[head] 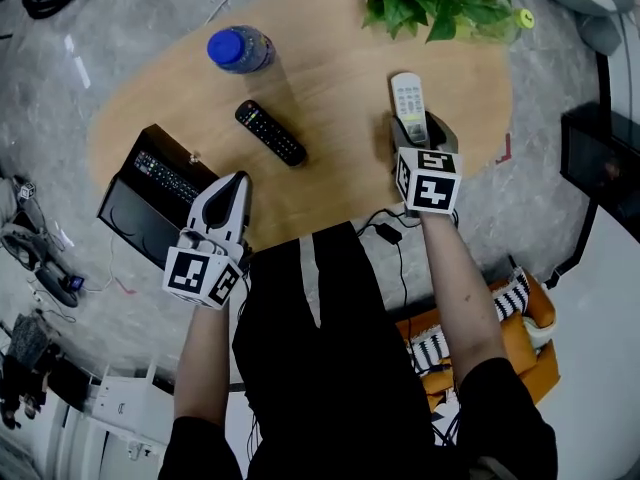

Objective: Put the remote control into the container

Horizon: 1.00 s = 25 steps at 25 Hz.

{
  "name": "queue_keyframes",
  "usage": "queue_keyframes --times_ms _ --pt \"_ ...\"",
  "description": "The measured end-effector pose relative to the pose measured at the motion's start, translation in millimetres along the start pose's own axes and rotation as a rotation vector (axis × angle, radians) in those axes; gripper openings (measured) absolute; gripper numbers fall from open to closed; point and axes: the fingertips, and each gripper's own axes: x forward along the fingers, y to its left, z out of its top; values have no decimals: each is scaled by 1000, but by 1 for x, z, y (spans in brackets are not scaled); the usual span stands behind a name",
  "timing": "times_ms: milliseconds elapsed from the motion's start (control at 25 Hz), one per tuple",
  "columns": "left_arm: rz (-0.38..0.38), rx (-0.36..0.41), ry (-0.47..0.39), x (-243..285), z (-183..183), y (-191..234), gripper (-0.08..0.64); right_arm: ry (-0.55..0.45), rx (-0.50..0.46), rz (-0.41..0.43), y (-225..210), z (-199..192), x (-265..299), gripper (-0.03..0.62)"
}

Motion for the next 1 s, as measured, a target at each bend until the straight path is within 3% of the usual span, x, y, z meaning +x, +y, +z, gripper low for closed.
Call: queue_keyframes --times_ms 680,1000 --pt "174 -68 -147 -103 -7 58 8 -69 -346 212 172 34 -34 261" --pt "269 -136 -230 -162 -19 93 8 -104 -520 317 268 54 -42 261"
